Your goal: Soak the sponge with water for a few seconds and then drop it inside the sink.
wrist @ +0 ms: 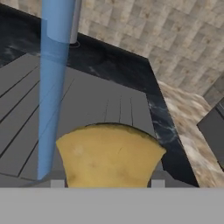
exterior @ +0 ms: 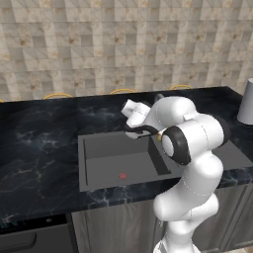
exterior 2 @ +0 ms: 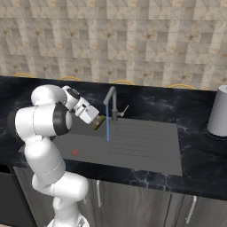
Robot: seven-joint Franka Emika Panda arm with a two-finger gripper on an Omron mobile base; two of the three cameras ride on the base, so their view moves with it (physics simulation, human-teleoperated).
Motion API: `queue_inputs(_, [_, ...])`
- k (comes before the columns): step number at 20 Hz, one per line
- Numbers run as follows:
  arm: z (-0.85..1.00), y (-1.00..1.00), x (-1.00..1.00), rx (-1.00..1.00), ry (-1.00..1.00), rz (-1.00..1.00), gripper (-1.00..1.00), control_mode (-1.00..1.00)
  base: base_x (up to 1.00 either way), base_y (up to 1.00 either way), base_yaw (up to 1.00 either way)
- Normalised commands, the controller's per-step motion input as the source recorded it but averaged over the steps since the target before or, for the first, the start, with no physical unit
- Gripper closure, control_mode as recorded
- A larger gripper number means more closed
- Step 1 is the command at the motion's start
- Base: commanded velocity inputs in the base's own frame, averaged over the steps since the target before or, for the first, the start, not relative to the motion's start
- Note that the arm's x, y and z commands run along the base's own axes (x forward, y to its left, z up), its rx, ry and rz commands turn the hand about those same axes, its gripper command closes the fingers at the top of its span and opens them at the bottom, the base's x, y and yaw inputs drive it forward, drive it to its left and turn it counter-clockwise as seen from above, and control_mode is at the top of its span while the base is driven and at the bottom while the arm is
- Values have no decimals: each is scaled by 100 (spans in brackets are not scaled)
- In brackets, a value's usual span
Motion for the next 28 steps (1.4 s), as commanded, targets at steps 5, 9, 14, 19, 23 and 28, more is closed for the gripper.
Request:
queue_inputs(5, [0, -11, 0, 0, 0, 0, 100, -100, 0, 0, 0])
queue_inputs(9, [0, -13, 0, 0, 0, 0, 100, -100, 0, 0, 0])
queue_inputs(14, [0, -15, 0, 0, 0, 0, 100, -100, 0, 0, 0])
queue_inputs(19, [0, -11, 1, 0, 0, 0, 100, -100, 0, 0, 0])
queue_inputs(23, [-14, -1, 21, 0, 0, 0, 100, -100, 0, 0, 0])
queue_inputs(28, [-11, 0, 17, 0, -3, 0, 100, -100, 0, 0, 0])
